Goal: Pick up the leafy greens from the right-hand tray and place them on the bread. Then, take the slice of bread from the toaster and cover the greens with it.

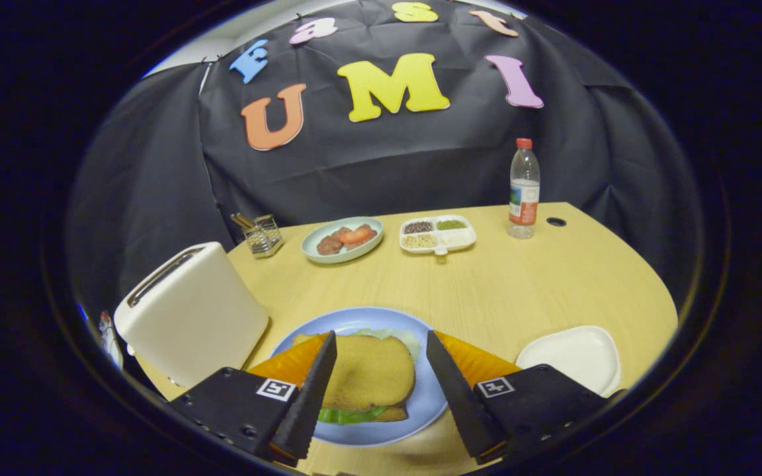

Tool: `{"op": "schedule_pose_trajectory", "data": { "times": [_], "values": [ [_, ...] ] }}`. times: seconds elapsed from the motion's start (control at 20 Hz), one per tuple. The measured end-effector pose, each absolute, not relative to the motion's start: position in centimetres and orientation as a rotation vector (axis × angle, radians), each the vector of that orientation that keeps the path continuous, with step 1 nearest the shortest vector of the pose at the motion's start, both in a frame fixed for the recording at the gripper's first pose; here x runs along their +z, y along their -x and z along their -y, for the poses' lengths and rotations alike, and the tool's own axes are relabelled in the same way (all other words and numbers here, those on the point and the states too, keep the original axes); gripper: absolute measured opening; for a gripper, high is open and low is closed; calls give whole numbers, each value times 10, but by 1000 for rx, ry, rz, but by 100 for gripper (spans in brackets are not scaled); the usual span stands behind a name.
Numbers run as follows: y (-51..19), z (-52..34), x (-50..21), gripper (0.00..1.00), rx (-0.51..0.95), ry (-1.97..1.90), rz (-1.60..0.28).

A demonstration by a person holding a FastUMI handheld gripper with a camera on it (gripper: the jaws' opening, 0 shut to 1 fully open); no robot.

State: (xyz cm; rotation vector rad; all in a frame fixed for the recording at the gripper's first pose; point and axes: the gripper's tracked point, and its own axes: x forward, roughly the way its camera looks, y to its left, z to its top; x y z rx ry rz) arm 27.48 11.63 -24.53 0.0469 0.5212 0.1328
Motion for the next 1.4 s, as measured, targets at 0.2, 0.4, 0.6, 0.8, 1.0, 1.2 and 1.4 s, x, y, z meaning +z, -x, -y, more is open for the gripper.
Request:
{"op": "schedule_pose_trajectory", "data": {
  "times": [0.2,0.4,0.6,0.8,1.0,1.2,1.4],
  "values": [
    [-247,-123,-189,94,115,-50,-396],
    [-204,-118,-129,95,50,-33,-277],
    [-150,-107,-79,95,-19,-7,-182],
    [-97,-104,-45,95,-55,57,-116],
    [-51,-102,-24,95,-88,89,-65],
    [-16,-109,-11,95,-72,100,-38],
    [3,-110,-7,94,-69,108,-15]
  ]
}}
